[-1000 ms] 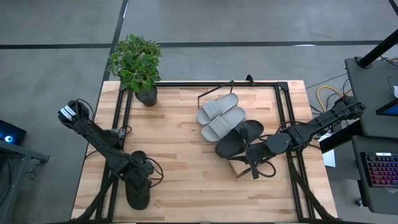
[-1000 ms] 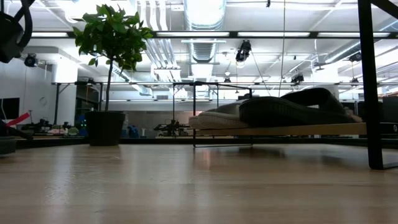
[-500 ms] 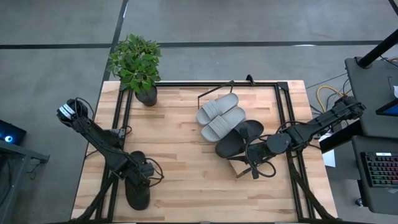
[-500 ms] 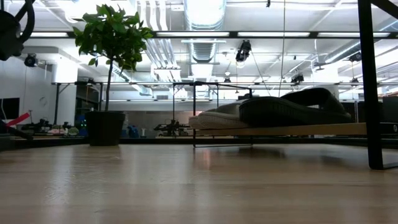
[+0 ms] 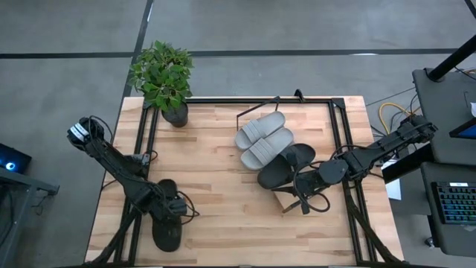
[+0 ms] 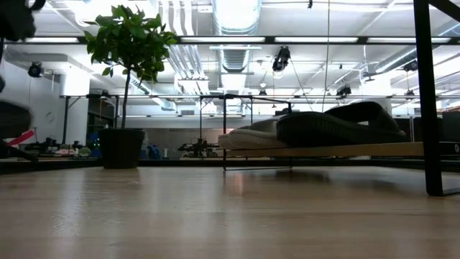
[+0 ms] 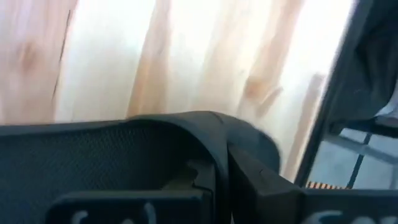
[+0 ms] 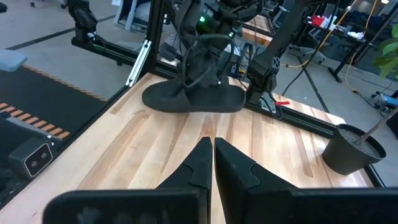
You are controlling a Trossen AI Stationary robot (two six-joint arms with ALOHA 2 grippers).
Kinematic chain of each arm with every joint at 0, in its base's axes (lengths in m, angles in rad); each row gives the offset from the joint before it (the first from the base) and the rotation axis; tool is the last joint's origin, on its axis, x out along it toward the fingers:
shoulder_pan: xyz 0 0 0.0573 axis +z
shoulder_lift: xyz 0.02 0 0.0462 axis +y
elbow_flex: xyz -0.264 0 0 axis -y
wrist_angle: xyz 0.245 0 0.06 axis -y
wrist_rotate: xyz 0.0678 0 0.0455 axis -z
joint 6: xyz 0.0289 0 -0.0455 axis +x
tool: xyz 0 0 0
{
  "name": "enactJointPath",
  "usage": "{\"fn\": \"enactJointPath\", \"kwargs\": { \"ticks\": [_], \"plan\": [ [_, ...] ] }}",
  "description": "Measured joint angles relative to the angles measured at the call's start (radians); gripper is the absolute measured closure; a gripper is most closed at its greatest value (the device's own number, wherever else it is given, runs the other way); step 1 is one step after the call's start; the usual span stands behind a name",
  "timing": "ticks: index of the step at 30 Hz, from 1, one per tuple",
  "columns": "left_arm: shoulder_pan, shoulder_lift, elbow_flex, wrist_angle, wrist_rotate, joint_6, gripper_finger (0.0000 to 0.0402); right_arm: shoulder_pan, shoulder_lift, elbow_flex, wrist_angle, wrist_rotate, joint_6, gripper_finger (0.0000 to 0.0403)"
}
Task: Pick and place slides into the shelf
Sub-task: Put the black slide on the shelf
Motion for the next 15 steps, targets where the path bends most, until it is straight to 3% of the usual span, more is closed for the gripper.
{"fn": "enactJointPath", "kwargs": {
  "ticks": [12, 15],
  "plan": [
    [0.002, -0.142, 0.0, 0.041, -0.345, 0.116, 0.0401, 0.0, 0.0, 0.0, 0.001, 0.001, 0.0, 0.0394],
    [0.002, -0.188, -0.002, 0.023, -0.451, 0.119, 0.0401, 0.0, 0.0, 0.0, 0.006, 0.128, 0.045, 0.0394]
  ]
}}
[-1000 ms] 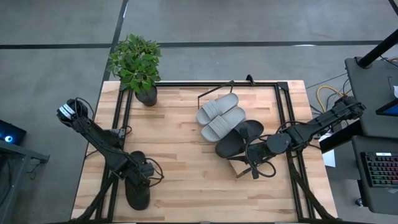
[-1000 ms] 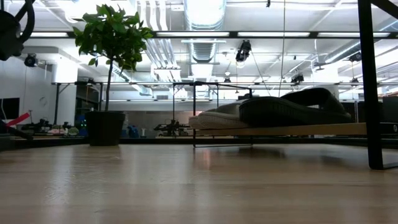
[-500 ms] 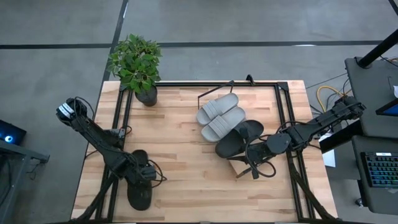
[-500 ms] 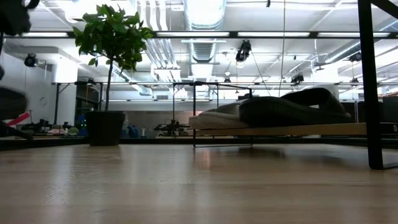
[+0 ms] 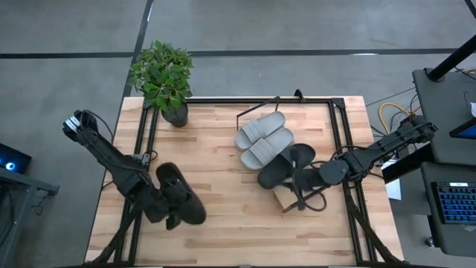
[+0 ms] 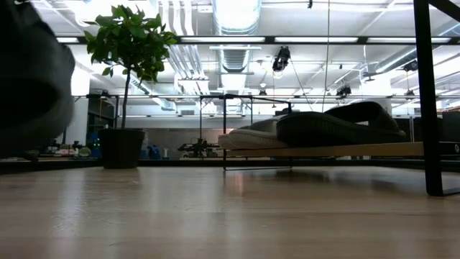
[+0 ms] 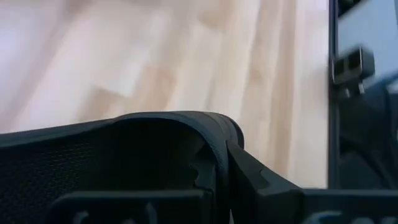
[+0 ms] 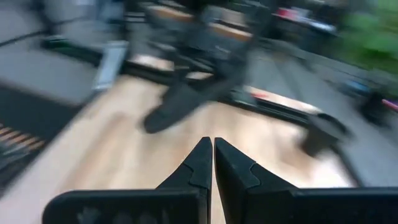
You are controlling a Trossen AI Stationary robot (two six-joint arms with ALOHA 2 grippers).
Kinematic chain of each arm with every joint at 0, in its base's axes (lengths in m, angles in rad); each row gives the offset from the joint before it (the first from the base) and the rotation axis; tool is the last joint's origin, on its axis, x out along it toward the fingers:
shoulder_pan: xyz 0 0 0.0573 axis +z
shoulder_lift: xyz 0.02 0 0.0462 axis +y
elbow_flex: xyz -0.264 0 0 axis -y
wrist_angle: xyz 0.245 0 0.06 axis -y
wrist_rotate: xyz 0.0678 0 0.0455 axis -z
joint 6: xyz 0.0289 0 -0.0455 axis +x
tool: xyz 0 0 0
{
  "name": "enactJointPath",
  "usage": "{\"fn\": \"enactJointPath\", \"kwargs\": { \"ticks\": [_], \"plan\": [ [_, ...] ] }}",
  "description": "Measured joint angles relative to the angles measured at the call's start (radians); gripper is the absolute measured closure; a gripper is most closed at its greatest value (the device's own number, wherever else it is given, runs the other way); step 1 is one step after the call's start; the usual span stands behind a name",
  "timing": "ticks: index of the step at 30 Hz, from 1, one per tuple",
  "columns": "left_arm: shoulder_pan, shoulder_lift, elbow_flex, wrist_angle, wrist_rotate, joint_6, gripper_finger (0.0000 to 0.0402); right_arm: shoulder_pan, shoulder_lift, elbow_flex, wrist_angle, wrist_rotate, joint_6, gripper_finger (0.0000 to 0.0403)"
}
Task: Pick and place slides into the shelf
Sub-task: Put the black slide on the shelf
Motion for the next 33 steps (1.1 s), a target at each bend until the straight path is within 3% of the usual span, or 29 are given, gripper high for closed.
{"fn": "enactJointPath", "kwargs": {
  "ticks": [3, 5, 11, 17, 21, 24, 29, 33],
  "plan": [
    [-0.001, -0.032, 0.0, 0.001, -0.144, 0.031, 0.0401, -0.001, -0.001, 0.0, -0.011, 0.213, 0.056, 0.0394],
    [0.0, -0.044, 0.0, 0.032, -0.262, 0.098, 0.0401, -0.002, -0.001, 0.0, -0.021, 0.275, 0.073, 0.0394],
    [0.0, -0.043, 0.0, 0.347, -0.545, 0.517, 0.0401, 0.0, -0.001, 0.0, -0.016, 0.265, 0.248, 0.0394],
    [0.0, -0.004, 0.0, 0.716, -0.673, 0.927, 0.0401, 0.0, 0.001, 0.0, 0.015, 0.257, 0.182, 0.0375],
    [0.003, 0.053, 0.0, 0.953, -0.772, 1.15, 0.0401, -0.001, 0.001, 0.0, 0.051, 0.125, 0.129, 0.0337],
    [0.017, 0.104, 0.001, 1.154, -0.773, 1.312, 0.0401, -0.002, 0.001, 0.0, 0.099, 0.054, 0.089, 0.0301],
    [0.042, 0.198, 0.002, 1.498, -0.767, 1.594, 0.0401, -0.003, 0.002, 0.0, 0.155, 0.055, -0.005, 0.0242],
    [0.064, 0.258, 0.003, 1.648, -0.693, 1.716, 0.0402, -0.004, 0.001, 0.0, 0.211, 0.055, -0.073, 0.0208]
  ]
}}
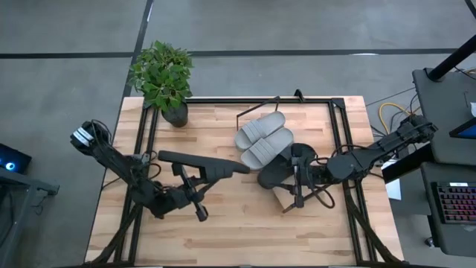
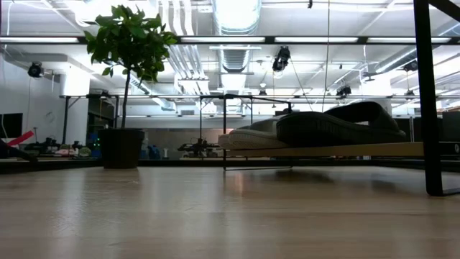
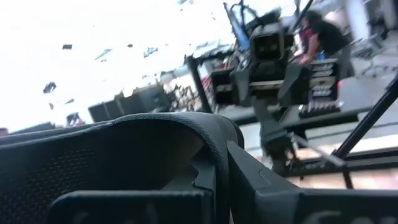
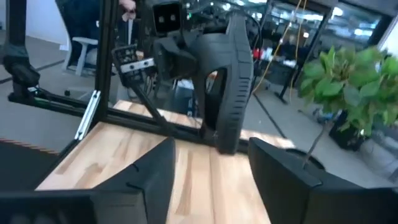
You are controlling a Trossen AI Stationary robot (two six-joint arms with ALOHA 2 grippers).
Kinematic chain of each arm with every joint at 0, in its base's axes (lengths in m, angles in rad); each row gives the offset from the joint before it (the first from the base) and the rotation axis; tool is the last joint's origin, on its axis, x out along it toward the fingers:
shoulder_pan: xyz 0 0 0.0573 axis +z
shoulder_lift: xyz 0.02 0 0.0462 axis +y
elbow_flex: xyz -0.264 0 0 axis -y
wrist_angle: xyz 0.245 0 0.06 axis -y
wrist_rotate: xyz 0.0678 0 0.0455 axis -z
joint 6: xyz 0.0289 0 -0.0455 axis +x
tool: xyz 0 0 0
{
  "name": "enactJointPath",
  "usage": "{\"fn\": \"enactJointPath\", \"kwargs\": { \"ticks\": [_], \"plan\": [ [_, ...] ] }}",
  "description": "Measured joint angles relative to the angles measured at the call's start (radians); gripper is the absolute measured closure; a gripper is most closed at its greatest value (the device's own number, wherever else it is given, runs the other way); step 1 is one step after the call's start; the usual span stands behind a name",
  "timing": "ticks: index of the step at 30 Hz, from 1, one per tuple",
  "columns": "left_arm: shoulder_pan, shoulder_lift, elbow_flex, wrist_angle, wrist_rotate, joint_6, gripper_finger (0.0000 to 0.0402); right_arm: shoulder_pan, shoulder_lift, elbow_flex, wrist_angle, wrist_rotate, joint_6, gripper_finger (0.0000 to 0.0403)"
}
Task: Pick and place slides into the shelf
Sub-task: Put the black slide on the shelf
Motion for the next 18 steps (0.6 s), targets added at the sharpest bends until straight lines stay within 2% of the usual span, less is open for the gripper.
{"fn": "enactJointPath", "kwargs": {
  "ticks": [5, 18],
  "plan": [
    [0.028, 0.036, 0.006, 0.054, 0.093, 0.015, 0.0402, -0.016, 0.0, 0.0, 0.025, 0.001, -0.024, 0.0193],
    [0.127, 0.115, 0.081, 0.084, 0.279, 0.012, 0.0402, -0.038, 0.0, 0.0, 0.024, 0.0, -0.029, 0.0193]
  ]
}}
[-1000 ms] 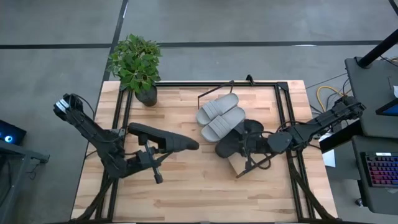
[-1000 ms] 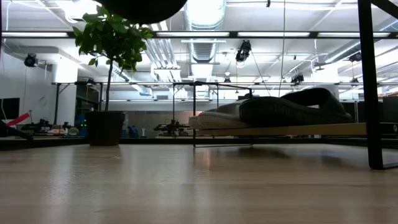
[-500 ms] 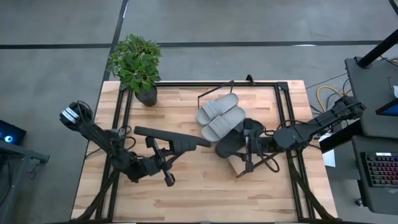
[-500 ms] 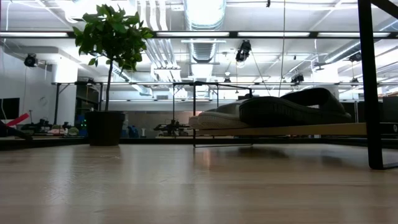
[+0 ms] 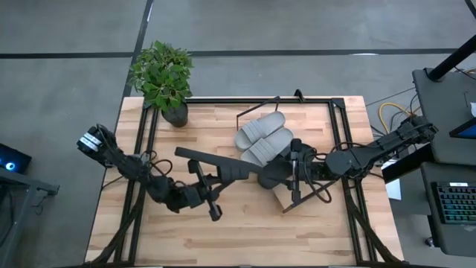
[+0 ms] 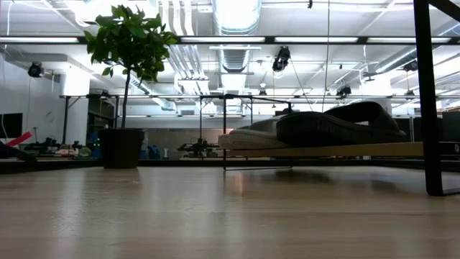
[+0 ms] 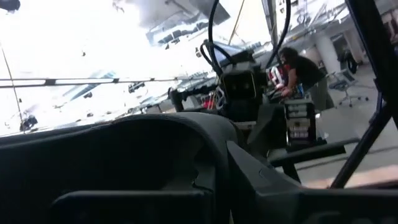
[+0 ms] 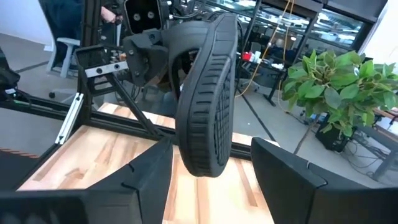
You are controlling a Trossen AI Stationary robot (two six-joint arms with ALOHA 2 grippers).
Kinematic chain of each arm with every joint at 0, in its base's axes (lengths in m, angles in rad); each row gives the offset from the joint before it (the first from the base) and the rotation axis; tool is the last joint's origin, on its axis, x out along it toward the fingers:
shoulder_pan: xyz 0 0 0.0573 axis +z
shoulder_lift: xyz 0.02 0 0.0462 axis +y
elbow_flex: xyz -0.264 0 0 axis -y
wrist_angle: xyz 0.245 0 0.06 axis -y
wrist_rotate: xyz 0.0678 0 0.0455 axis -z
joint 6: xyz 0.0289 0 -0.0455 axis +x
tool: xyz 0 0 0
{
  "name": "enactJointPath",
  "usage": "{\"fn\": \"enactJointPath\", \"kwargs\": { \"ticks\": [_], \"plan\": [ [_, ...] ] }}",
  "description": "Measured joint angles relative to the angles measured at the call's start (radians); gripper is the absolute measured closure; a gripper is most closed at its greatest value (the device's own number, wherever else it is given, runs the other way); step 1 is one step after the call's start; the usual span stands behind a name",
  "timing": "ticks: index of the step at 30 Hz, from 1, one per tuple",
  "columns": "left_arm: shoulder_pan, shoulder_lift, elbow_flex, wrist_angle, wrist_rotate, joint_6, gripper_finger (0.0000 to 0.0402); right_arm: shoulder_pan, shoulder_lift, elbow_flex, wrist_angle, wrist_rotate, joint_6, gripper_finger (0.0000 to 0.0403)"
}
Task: Pick and place slides into the shelf
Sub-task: Put the black slide on the shelf
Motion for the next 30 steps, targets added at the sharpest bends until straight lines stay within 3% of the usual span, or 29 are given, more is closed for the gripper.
{"fn": "enactJointPath", "kwargs": {
  "ticks": [9, 20, 26, 30],
  "plan": [
    [0.05, 0.067, 0.055, 0.029, 0.09, -0.004, 0.0402, -0.004, 0.0, 0.0, 0.0, 0.0, -0.003, 0.0193],
    [0.062, 0.1, 0.084, 0.028, 0.091, -0.004, 0.0401, -0.004, 0.0, 0.0, -0.002, 0.0, 0.028, 0.0198],
    [0.062, 0.1, 0.084, 0.022, 0.089, -0.004, 0.0401, -0.004, 0.0, 0.0, -0.002, 0.0, 0.006, 0.0231],
    [0.063, 0.1, 0.083, 0.021, 0.087, -0.004, 0.0401, -0.004, 0.0, 0.0, -0.002, 0.001, 0.004, 0.0275]
  ]
}}
